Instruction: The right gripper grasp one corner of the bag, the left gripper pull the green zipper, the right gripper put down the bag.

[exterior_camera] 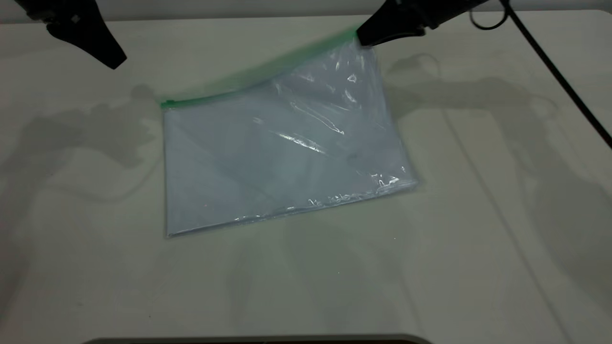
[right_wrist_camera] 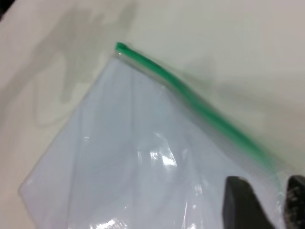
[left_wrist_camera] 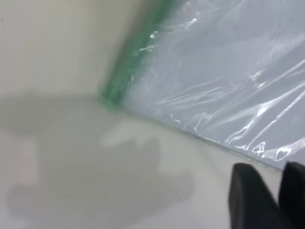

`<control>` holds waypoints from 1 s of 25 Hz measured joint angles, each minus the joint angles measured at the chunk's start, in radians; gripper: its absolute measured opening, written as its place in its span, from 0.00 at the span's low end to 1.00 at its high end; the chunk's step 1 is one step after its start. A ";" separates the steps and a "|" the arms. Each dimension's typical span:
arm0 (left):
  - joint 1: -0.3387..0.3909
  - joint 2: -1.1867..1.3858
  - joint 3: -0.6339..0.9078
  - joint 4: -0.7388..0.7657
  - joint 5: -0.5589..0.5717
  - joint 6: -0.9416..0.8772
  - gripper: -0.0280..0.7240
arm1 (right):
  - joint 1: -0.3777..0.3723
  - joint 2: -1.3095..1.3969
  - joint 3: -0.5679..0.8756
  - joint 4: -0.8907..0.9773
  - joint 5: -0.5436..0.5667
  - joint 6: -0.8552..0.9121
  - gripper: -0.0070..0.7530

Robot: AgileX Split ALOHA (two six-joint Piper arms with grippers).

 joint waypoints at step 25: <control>0.005 -0.726 0.002 0.426 0.281 -0.960 0.80 | -0.116 -0.834 0.000 -0.568 0.249 0.627 0.77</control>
